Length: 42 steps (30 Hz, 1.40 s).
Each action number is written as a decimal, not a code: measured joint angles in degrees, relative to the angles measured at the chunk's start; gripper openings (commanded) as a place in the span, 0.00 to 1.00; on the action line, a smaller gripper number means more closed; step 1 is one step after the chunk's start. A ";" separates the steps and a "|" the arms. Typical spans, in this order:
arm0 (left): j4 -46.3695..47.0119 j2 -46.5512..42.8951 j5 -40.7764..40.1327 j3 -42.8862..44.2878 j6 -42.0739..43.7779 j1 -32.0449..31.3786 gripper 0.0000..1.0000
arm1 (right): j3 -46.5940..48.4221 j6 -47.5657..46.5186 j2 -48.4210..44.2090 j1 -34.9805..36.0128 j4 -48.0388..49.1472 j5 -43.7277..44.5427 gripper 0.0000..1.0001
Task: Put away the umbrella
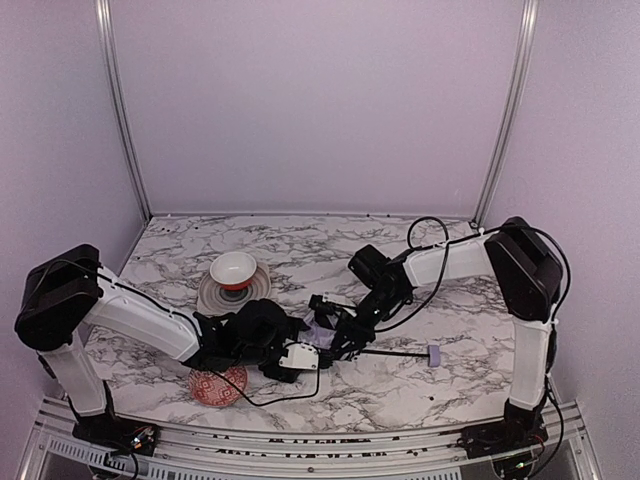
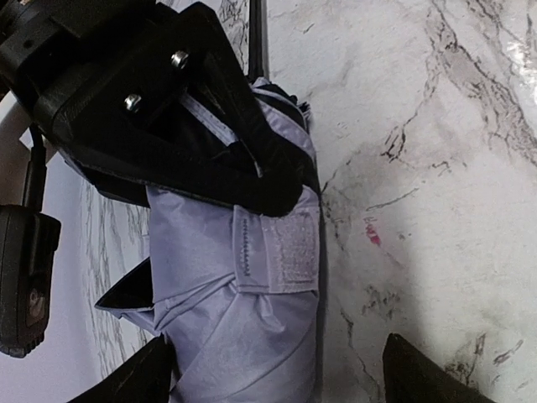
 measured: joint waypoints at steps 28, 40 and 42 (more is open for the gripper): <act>-10.12 5.40 3.52 8.11 -5.49 1.81 0.28 | -4.33 6.08 -13.86 -4.55 2.71 -1.57 0.63; -9.66 5.27 5.70 7.96 -6.32 2.56 0.29 | 0.13 17.44 -1.29 1.09 19.06 4.09 0.50; -9.79 5.22 6.12 8.00 -6.47 2.49 0.29 | 1.38 17.46 0.57 1.99 19.87 4.61 0.25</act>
